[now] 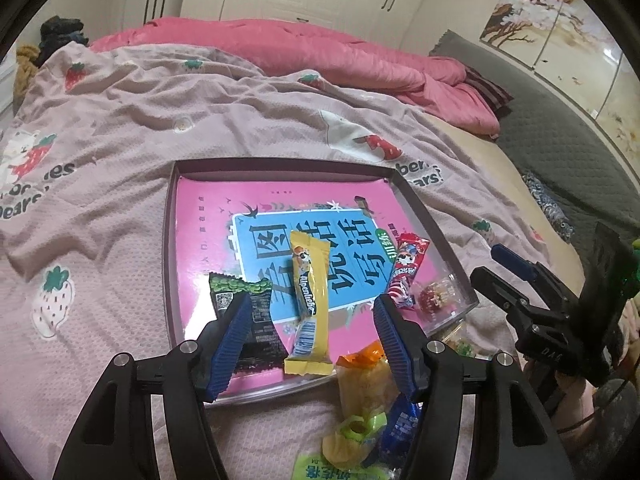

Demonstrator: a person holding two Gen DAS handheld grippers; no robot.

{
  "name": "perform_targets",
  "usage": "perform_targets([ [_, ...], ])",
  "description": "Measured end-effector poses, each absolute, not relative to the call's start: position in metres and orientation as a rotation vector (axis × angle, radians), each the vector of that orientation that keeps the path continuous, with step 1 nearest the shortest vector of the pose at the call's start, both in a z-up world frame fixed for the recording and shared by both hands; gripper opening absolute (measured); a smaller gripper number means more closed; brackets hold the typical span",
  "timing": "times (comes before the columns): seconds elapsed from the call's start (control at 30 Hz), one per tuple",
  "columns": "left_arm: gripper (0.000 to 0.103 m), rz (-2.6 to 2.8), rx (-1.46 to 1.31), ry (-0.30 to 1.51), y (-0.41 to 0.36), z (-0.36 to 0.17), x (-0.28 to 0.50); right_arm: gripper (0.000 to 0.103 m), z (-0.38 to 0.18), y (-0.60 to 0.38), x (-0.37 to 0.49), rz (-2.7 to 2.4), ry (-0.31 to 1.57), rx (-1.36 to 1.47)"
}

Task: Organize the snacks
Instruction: 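Withdraw both open tools from the tray back toward the snack pile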

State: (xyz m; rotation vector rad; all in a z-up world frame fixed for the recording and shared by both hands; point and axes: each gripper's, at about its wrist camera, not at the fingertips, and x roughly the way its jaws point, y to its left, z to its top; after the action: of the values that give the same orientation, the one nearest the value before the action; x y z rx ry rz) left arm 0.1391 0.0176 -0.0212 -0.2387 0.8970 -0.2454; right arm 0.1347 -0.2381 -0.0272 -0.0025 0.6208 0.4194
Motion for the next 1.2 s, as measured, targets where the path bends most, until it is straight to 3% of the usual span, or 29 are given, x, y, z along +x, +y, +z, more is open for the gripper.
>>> perform_targets([
  [0.8,0.065,-0.255,-0.237,0.861,0.016,-0.001,0.115,0.081,-0.004,-0.253,0.108,0.396,0.584,0.020],
  [1.2,0.065,-0.250,-0.235,0.888,0.013,-0.005,0.101,0.081,-0.012,-0.242,0.093,0.361,0.662,-0.099],
])
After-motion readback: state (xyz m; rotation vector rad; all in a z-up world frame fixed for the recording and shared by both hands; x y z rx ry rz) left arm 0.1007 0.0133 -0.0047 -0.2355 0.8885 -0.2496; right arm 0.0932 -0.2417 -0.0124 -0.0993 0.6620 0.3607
